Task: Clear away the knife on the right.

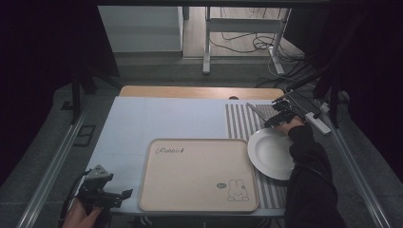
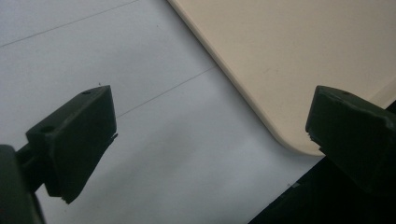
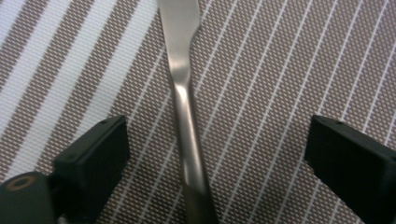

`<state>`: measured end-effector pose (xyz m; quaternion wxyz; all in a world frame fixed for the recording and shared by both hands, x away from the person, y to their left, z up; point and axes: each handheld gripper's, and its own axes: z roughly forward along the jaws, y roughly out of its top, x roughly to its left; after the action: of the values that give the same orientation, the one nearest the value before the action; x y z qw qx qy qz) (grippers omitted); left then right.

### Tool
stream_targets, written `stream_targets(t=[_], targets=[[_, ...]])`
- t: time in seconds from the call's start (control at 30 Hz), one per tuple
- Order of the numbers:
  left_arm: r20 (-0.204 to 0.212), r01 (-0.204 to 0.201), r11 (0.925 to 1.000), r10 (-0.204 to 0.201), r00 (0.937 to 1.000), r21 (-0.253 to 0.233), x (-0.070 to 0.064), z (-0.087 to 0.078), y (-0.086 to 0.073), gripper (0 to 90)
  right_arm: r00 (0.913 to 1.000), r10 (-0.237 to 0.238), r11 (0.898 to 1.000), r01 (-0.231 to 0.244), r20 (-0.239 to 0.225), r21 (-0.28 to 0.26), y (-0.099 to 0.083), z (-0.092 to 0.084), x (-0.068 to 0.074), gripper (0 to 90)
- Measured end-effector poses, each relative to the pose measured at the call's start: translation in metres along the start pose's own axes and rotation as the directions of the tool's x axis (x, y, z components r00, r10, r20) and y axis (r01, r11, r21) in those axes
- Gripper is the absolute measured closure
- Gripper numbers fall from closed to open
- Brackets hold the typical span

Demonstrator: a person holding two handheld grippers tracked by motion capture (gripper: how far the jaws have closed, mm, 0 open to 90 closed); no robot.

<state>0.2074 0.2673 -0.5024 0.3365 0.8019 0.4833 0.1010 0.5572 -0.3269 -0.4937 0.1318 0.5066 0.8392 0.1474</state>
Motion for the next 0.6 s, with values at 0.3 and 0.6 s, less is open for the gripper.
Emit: stream_targets(t=[0.3,0.6], targets=[[0.0,0.0,1.0,0.0,1.0,0.0,0.0,0.0,0.0,2.8,0.9967,-0.059,0.997,0.062,-0.056,0.048,-0.002,-0.009,0.002,66.1],[0.001,0.002,1.0,-0.002,1.0,0.001,0.0,0.0,0.0,2.8,0.9948,-0.054,0.996,0.06,-0.086,0.065,-0.003,-0.011,0.002,80.3]])
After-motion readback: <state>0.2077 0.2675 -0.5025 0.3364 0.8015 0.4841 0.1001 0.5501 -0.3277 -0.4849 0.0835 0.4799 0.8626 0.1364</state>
